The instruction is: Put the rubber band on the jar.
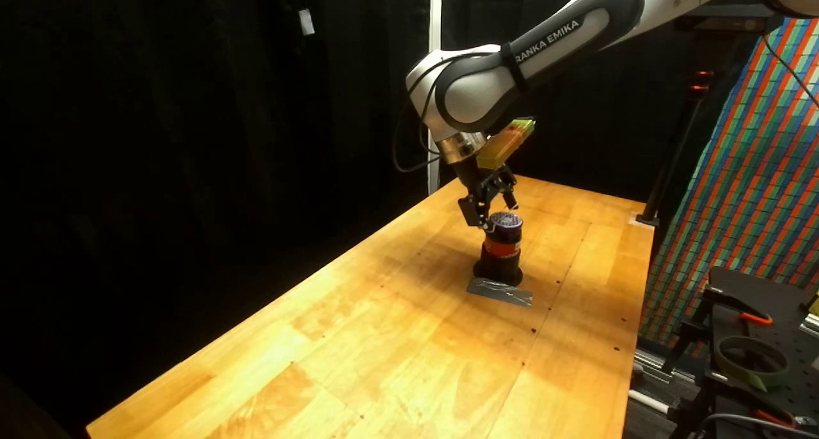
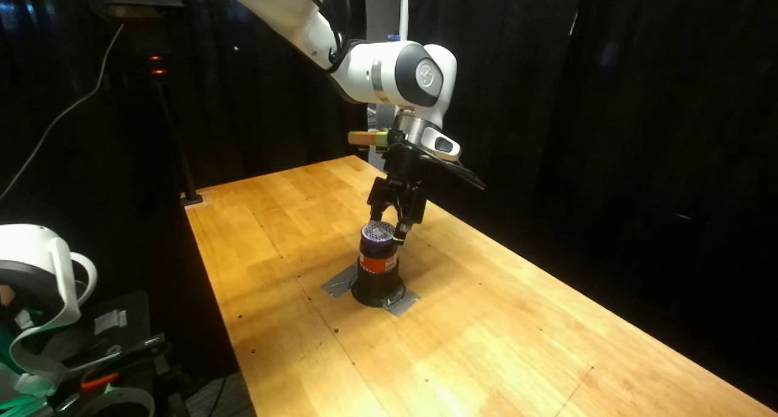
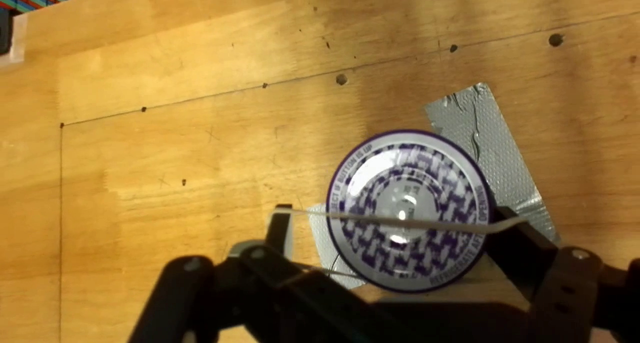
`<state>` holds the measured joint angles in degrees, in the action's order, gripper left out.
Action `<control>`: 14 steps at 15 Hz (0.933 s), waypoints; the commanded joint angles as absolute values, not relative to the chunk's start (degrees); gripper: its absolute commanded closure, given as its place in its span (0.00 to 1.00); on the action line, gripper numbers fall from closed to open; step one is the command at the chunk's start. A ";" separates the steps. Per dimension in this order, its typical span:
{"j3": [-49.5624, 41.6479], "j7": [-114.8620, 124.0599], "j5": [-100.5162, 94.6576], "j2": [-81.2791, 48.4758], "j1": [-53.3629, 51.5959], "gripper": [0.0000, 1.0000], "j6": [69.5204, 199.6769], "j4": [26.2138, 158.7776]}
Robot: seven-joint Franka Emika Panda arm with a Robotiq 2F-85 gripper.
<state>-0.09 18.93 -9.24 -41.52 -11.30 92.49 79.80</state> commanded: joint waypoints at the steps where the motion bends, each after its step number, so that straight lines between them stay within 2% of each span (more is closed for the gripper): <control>1: 0.71 15.22 -7.54 -39.42 -10.30 0.00 88.58 80.18; 14: 0.22 17.91 -4.45 -33.89 -10.12 0.00 98.29 93.75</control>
<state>0.08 15.45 -4.73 -38.75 -9.70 94.59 86.60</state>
